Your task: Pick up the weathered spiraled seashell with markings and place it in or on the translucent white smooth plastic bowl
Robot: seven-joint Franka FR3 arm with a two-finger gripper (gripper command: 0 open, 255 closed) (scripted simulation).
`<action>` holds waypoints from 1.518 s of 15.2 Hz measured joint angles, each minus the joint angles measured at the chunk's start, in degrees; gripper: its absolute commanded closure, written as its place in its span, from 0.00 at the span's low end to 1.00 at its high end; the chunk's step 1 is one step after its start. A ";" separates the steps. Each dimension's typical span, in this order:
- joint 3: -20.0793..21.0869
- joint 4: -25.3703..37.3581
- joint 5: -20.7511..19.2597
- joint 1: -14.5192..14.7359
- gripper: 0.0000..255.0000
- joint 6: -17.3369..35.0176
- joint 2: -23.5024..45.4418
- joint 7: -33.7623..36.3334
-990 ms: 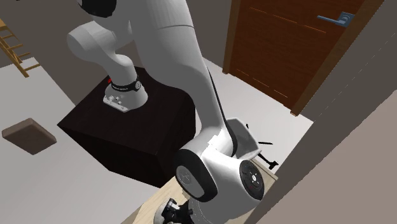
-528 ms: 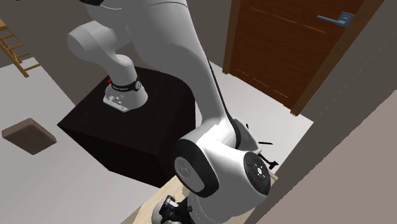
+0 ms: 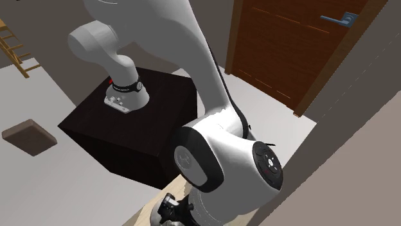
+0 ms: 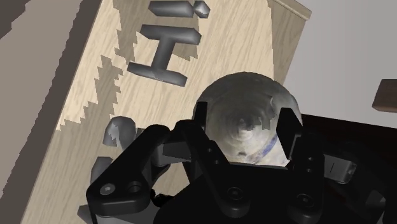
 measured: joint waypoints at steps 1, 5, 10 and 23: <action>-0.09 -0.04 -0.07 0.09 1.00 -0.52 -0.61 -0.19; -0.32 0.26 -0.27 0.46 1.00 -2.70 -2.63 -0.89; -0.61 0.98 -0.48 0.77 1.00 -5.34 -4.81 -1.87; -1.16 4.25 -0.95 1.58 1.00 -12.82 -9.62 -4.53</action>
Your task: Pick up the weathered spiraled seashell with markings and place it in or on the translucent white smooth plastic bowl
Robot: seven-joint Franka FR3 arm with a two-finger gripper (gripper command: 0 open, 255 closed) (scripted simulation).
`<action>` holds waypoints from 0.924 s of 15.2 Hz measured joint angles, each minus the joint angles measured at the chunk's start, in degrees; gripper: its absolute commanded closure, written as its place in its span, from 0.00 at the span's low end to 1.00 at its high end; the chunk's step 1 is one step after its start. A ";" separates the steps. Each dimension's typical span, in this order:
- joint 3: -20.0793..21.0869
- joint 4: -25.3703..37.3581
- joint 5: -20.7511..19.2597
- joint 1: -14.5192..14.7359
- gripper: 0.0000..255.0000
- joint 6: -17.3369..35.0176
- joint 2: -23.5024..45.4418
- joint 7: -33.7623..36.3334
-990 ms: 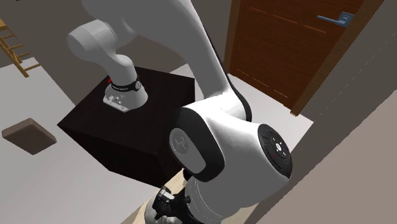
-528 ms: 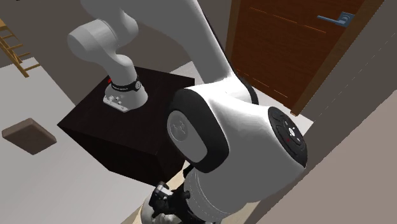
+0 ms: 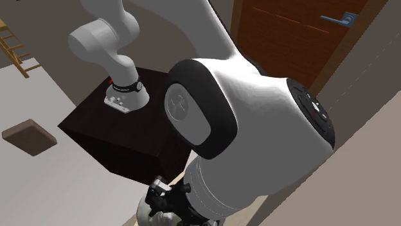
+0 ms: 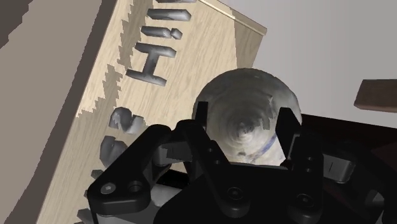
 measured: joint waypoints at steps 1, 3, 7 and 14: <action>0.17 0.14 0.04 0.42 1.00 -0.59 -0.24 0.38; 0.81 -0.36 0.09 1.91 1.00 -1.70 -1.01 2.08; 2.51 -0.77 0.44 5.43 1.00 -4.90 -2.63 6.09; 5.70 0.07 1.92 10.90 1.00 -9.84 -3.54 12.89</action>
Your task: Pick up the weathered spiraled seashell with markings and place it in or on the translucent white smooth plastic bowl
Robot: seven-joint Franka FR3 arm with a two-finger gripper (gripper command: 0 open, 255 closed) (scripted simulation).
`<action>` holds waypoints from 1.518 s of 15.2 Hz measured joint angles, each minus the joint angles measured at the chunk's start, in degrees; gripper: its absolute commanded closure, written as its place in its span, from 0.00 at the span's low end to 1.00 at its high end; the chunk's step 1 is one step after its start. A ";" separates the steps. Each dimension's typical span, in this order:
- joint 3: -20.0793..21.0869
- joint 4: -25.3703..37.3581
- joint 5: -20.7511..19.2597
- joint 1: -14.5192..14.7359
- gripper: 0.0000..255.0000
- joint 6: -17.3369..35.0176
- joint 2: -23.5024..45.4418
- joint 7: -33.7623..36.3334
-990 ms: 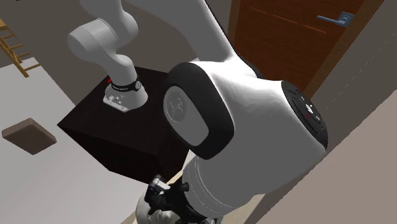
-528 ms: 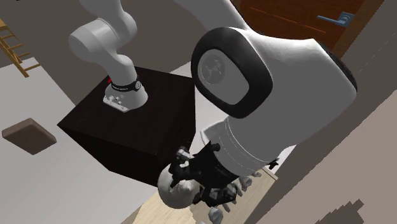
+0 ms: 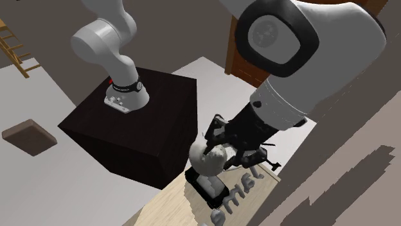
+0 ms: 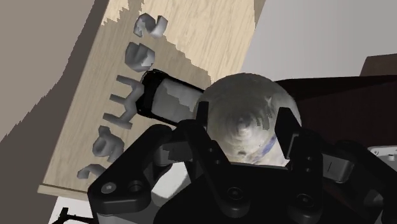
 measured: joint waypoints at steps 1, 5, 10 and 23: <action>0.49 0.64 0.30 0.83 1.00 -1.20 -0.13 0.89; 2.45 2.82 1.69 3.85 1.00 -4.28 0.71 4.74; 4.76 7.54 3.64 7.25 1.00 -8.36 3.17 9.06; 5.26 4.31 4.30 7.24 1.00 -2.08 6.73 11.40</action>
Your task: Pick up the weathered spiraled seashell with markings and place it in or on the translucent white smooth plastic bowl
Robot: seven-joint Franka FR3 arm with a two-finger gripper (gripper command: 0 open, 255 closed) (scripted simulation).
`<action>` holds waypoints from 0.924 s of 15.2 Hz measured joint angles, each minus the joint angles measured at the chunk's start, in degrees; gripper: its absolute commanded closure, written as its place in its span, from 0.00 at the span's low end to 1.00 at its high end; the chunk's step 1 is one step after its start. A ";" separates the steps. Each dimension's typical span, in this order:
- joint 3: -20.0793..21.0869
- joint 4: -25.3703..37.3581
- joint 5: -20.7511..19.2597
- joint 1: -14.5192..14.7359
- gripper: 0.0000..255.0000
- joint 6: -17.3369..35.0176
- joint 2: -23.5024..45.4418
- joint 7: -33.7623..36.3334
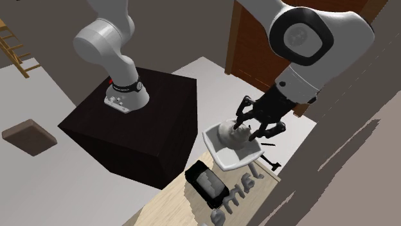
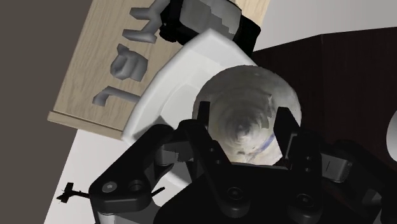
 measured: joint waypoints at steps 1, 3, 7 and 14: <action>0.03 -0.17 0.06 -0.06 1.00 0.68 0.53 0.16; 0.05 -0.97 0.06 -0.15 1.00 1.91 0.99 0.43; 0.13 -1.75 0.17 -0.30 1.00 3.89 2.27 0.91; 0.16 -1.81 0.20 -0.31 0.00 4.16 2.46 1.00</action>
